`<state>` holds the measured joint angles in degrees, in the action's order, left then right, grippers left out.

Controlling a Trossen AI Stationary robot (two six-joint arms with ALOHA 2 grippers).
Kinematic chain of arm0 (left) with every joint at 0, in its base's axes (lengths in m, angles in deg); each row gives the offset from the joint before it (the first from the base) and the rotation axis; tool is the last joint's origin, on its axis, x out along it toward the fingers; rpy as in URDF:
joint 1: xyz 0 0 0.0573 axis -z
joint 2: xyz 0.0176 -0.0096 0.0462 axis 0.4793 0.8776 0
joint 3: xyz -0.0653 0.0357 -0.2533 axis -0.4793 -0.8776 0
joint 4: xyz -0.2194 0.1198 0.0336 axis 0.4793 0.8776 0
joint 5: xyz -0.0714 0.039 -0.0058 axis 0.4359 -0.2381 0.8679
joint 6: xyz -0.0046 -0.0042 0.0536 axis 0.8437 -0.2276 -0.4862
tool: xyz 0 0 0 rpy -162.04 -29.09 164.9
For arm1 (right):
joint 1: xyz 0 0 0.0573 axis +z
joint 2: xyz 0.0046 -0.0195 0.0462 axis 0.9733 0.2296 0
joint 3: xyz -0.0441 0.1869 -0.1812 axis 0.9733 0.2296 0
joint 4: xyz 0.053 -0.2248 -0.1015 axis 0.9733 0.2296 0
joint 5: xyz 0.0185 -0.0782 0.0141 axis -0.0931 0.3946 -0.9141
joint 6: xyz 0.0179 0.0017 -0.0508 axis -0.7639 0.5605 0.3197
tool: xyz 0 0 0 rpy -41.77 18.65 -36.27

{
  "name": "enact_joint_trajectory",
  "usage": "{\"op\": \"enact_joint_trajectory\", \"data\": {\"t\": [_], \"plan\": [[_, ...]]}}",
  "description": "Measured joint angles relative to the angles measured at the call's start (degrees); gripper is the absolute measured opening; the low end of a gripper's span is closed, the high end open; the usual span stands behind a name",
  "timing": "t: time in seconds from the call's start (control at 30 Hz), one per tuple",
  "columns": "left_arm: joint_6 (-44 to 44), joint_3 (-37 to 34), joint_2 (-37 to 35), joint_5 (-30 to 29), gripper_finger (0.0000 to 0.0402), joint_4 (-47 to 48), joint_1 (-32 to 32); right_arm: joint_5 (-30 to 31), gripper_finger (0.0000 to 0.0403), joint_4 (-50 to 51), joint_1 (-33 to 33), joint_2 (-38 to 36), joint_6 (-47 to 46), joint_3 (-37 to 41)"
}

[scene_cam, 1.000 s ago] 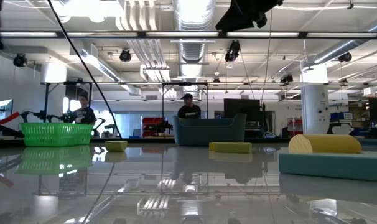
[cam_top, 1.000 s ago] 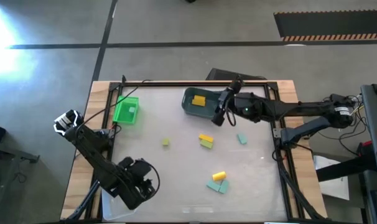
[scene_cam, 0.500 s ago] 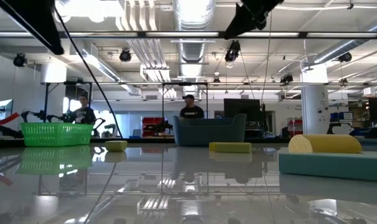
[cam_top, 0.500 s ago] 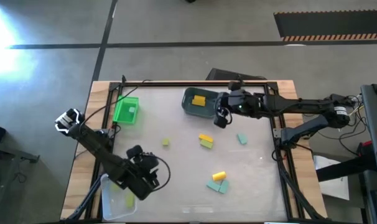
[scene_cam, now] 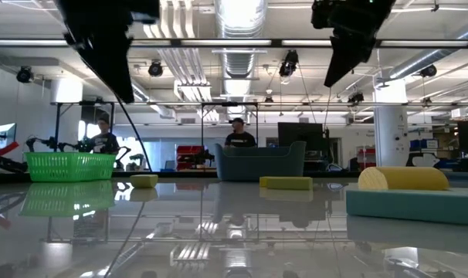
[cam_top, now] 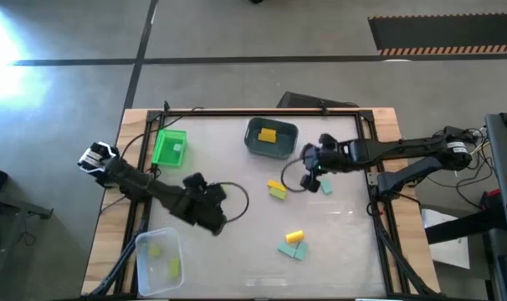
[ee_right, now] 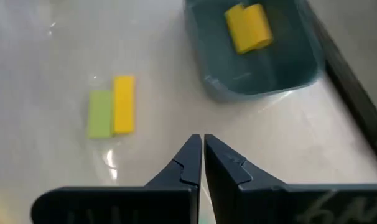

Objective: Sort & place blocks by color
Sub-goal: Put the green block into the transparent bin

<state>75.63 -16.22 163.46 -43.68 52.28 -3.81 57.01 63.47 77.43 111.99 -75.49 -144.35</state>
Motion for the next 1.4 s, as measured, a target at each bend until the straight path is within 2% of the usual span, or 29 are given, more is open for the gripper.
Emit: {"op": "enact_joint_trajectory", "data": {"t": [0.1, 0.23, 0.33, 0.53, 0.73, 0.87, 0.97, 1.07, 1.2, 1.4], "plan": [[-11.14, -3.65, -0.02, 2.6, 0.0201, -6.18, -3.02, 0.24, 0.0009, -2.94, 2.55, 0.0, -1.04, 2.47], [-27.92, -6.61, -0.02, 12.62, 0.018, -10.79, -7.04, 0.58, 0.0009, -5.6, 4.26, -0.04, 0.28, 5.1], [-36.35, -7.74, -0.02, 18.52, 0.0166, -12.56, -9.85, 1.47, 0.0009, -9.88, 4.32, -0.04, 3.13, 7.99], [-50.08, -8.24, -0.02, 25.25, 0.0158, -12.17, -15.04, 1.95, 0.0009, -21.98, 3.13, -0.04, 12.72, 13.8], [-56.1, -8.19, -0.02, 33.57, 0.016, -9.41, -21.32, 0.83, 0.0009, -37.46, -0.82, -0.04, 23.78, 16.86], [-59.59, -8.69, -0.02, 33.55, 0.0187, -9.24, -23.79, -6.47, 0.0009, -42.72, -4.16, -0.07, 27.15, 17.74], [-62.57, -9.11, -0.02, 32.74, 0.0221, -9.25, -24.66, -12.39, 0.0009, -43.47, -6.48, -0.03, 27.52, 17.9], [-64.47, -9.46, -0.02, 31.11, 0.0256, -10.15, -25.68, -15.63, 0.0009, -43.35, -8.06, 0.02, 27.08, 17.96], [-64.7, -11.19, -0.02, 30.96, 0.029, -17.87, -26.71, -16.41, 0.0009, -42.96, -8.36, 0.02, 27.34, 18.2], [-62.91, -15.61, -0.02, 31.3, 0.0297, -27.89, -26.83, -16.5, 0.0009, -42.84, -8.36, 0.02, 27.52, 18.24]]}}
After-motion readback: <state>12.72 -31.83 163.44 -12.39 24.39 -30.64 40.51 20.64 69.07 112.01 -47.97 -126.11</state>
